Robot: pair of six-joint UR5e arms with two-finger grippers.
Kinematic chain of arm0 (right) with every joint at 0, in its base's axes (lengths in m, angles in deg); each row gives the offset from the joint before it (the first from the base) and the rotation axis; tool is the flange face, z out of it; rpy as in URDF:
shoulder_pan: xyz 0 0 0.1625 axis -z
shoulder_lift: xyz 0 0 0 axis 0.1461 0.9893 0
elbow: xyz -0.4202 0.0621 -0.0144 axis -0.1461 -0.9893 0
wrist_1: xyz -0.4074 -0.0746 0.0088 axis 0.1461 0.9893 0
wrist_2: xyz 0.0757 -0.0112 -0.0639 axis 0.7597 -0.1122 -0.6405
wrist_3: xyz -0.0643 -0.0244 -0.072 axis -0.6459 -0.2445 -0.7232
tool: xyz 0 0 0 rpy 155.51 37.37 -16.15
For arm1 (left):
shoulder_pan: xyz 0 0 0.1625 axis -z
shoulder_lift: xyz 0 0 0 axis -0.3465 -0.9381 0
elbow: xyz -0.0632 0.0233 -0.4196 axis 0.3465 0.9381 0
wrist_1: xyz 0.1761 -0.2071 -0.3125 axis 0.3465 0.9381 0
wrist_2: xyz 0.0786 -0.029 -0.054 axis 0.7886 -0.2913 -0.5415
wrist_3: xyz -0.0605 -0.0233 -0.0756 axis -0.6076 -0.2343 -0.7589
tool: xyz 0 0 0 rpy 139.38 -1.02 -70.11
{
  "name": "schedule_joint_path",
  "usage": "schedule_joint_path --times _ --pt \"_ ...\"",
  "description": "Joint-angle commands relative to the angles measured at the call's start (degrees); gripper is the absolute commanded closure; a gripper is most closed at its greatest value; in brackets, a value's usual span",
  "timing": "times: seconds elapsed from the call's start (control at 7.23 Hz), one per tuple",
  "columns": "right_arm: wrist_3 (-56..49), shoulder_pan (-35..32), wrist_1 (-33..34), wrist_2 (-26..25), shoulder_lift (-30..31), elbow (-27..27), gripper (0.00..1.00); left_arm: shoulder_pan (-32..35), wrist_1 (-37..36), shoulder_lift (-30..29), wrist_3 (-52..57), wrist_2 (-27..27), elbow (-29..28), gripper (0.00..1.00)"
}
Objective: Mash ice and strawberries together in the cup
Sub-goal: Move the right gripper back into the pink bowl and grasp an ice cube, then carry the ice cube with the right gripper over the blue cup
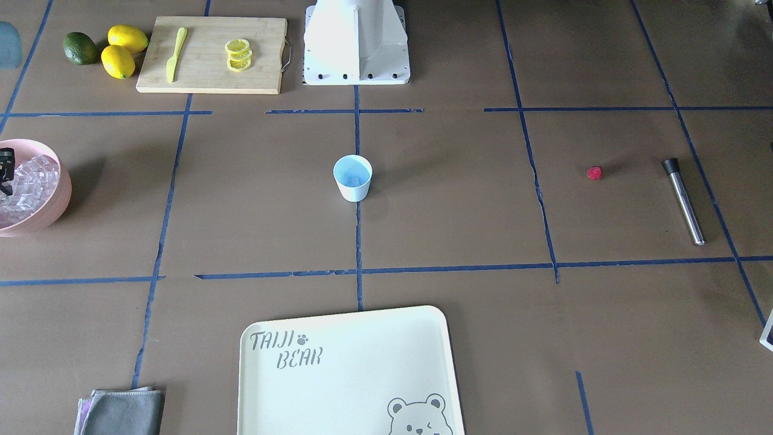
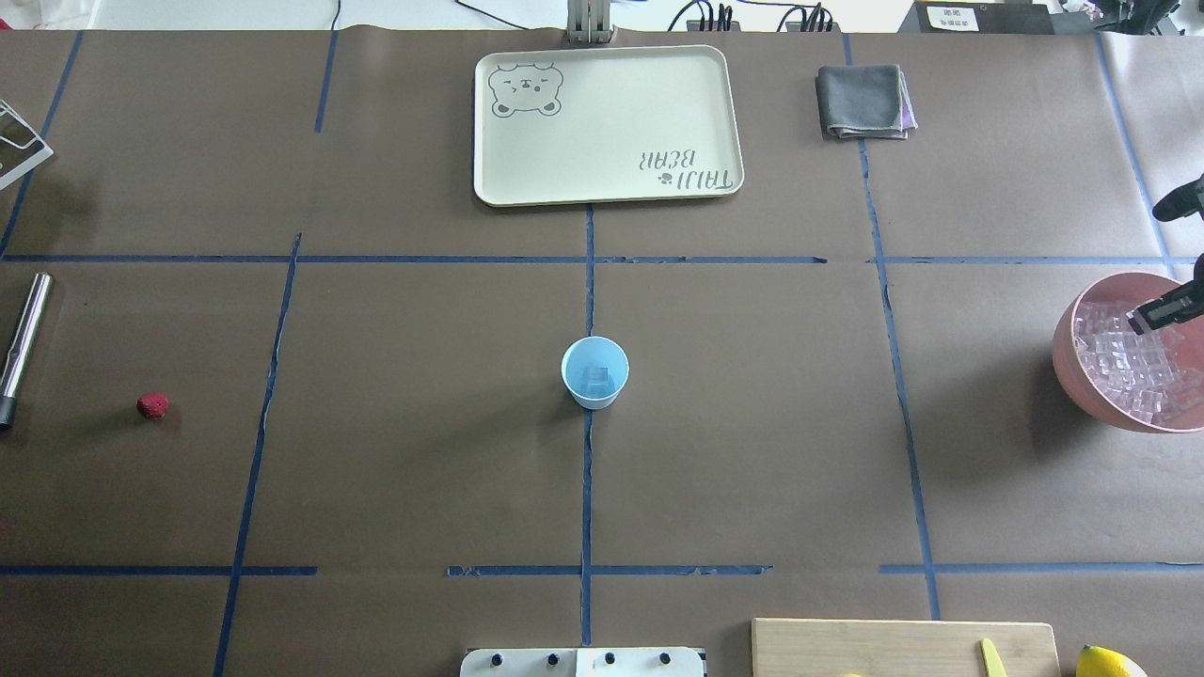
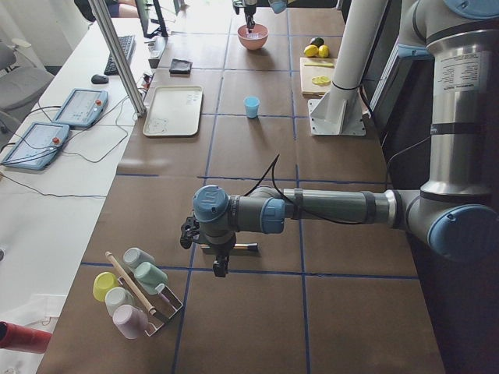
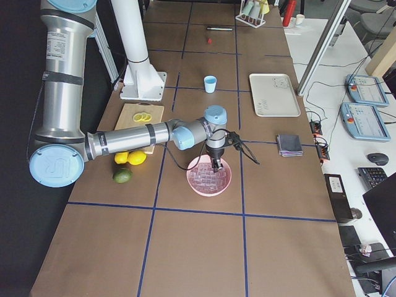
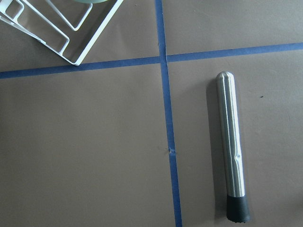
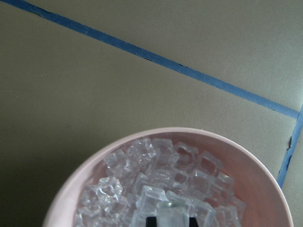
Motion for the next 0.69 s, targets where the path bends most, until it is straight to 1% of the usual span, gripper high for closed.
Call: schedule_joint_path --times 0.0,0.14,0.42,0.55 --pt "7.40 1.08 10.52 0.29 -10.13 4.50 0.98 0.00 0.00 0.00 0.00 0.08 0.07 0.00" --pt "11.97 3.96 13.08 0.03 -15.15 4.42 0.98 0.00 0.00 0.00 0.00 0.08 0.07 0.00" --pt "27.32 12.29 14.34 -1.45 -24.65 3.81 0.98 0.00 0.09 0.00 0.00 0.08 -0.02 0.00" --pt "33.14 16.08 14.34 -4.51 -28.17 3.72 0.97 0.00 0.09 0.00 0.00 0.08 -0.19 0.00"
